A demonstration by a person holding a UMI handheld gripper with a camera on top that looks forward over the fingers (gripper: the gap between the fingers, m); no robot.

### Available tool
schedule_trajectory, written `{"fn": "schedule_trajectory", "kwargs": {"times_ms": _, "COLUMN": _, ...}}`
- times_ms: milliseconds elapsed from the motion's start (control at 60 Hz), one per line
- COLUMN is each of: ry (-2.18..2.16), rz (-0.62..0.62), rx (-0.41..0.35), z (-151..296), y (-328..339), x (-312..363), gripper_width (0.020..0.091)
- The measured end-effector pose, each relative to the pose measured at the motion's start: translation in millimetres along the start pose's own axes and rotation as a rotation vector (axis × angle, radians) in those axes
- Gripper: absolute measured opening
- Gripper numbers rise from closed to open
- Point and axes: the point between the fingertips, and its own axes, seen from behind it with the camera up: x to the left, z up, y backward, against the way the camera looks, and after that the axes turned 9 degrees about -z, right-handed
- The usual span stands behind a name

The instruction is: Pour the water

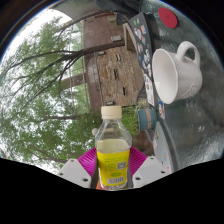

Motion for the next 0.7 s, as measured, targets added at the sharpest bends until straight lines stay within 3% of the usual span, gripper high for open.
{"fn": "schedule_trajectory", "kwargs": {"times_ms": 250, "ry": -0.4, "rz": 0.054, "rx": -0.037, "z": 50, "y": 7, "x": -12, "gripper_width": 0.0414}}
{"fn": "schedule_trajectory", "kwargs": {"times_ms": 450, "ry": -0.452, "rz": 0.058, "rx": 0.011, "z": 49, "y": 4, "x": -10, "gripper_width": 0.0416}}
{"fn": "schedule_trajectory", "kwargs": {"times_ms": 600, "ry": -0.001, "rz": 0.149, "rx": 0.12, "z": 8, "y": 24, "x": 61, "gripper_width": 0.0416}}
{"fn": "schedule_trajectory", "kwargs": {"times_ms": 650, "ry": 0.279, "rz": 0.195, "rx": 0.094, "z": 2, "y": 42, "x": 97, "gripper_width": 0.0416}}
{"fn": "schedule_trajectory", "kwargs": {"times_ms": 700, "ry": 0.586, "rz": 0.228, "rx": 0.005, "z": 10, "y": 62, "x": 135, "gripper_width": 0.0416}}
